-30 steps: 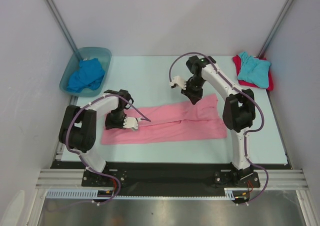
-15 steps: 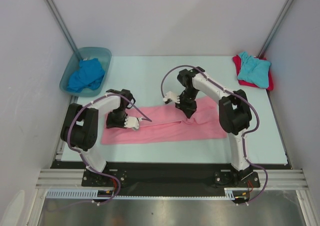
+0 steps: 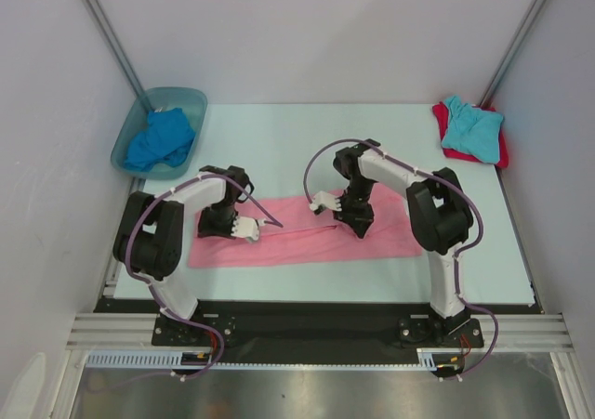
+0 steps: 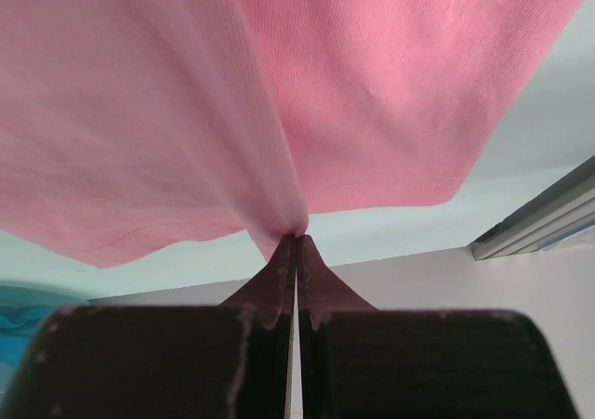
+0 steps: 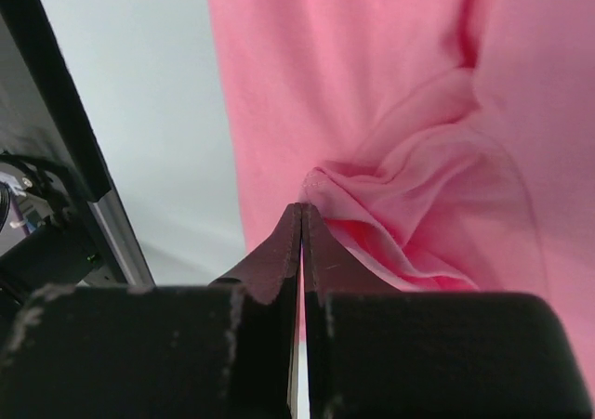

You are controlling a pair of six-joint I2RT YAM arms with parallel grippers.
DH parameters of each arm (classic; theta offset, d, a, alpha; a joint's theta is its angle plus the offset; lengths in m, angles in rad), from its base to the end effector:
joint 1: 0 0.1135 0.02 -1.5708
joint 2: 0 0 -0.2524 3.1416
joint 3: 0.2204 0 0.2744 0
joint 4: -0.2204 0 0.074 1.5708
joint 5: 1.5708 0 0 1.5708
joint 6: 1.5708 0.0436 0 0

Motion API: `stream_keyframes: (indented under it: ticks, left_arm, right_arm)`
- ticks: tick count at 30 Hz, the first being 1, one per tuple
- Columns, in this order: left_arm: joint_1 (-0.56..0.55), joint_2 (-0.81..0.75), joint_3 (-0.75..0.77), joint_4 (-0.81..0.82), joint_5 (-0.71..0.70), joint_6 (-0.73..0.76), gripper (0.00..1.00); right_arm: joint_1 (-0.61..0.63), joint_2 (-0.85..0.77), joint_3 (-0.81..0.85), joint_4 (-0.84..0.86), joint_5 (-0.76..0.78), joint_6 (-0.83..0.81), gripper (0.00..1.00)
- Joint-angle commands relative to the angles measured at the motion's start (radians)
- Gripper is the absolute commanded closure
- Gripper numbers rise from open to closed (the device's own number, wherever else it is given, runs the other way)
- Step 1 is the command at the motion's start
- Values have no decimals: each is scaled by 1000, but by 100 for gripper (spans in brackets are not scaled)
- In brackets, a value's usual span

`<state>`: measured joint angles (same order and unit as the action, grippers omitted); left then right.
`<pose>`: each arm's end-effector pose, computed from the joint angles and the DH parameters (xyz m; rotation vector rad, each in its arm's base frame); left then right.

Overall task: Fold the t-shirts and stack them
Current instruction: Fold the tshirt

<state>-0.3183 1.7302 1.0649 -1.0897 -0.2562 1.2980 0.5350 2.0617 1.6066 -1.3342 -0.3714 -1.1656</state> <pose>0.2755 -0.0792 0.1304 -2.0860 -1.9462 -0.2003 0.3197 0.2079 0.1604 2.2021 -2.0152 -0.6345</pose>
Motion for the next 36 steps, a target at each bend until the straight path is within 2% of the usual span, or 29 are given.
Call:
stream_keyframes:
  ticks: [1, 12, 13, 14, 15, 16, 17, 19, 20, 21, 23, 25, 28, 31, 33, 34, 35, 36]
  left_arm:
    - [-15, -8, 10, -30, -15, -19, 100]
    - [-24, 31, -29, 13, -31, -31, 100]
    - [-24, 44, -28, 25, -32, -35, 99]
    - [-24, 51, -28, 27, -35, -48, 77]
    - [-22, 57, -26, 28, -37, -54, 59]
    - [-22, 60, -29, 39, -41, -57, 47]
    - [-21, 60, -34, 40, -43, -60, 37]
    - [-18, 52, -45, 47, -52, -62, 19]
    - [-13, 43, -46, 47, -57, -60, 12]
    - [-10, 36, -40, 47, -63, -62, 12]
    - [4, 23, -16, 47, -77, -72, 12]
    - [15, 25, 76, 27, -80, -94, 12]
    - [39, 37, 248, 4, -43, -160, 5]
    - [67, 72, 360, 31, -22, -216, 5]
    - [85, 98, 391, 46, -18, -255, 7]
    - [88, 104, 392, 62, -15, -265, 9]
    - [91, 107, 389, 60, -6, -275, 14]
    - [91, 111, 373, 65, 0, -279, 22]
  right_arm:
    - [25, -60, -33, -181, -12, -39, 100]
    - [74, -64, -99, -181, -50, -40, 100]
    - [75, -61, -91, -181, -52, -28, 96]
    - [72, -58, -65, -183, -58, -19, 67]
    - [66, -61, -53, -181, -66, -11, 51]
    - [59, -66, -36, -183, -81, 1, 43]
    - [45, -71, -10, -181, -86, 6, 30]
    - [33, -77, 18, -181, -81, 18, 18]
    - [25, -80, 35, -181, -78, 24, 17]
    - [7, -77, 83, -181, -75, 30, 17]
    - [-22, -74, 148, -178, -77, 65, 18]
    - [-79, -45, 278, -168, -89, 105, 18]
    - [-159, 3, 407, -128, -83, 187, 18]
    - [-222, 31, 434, -51, -49, 257, 21]
    - [-248, 41, 423, 10, -46, 312, 44]
    - [-265, 46, 399, 32, -34, 339, 80]
    - [-270, 51, 386, 53, -28, 352, 95]
    - [-273, 54, 374, 72, -24, 354, 100]
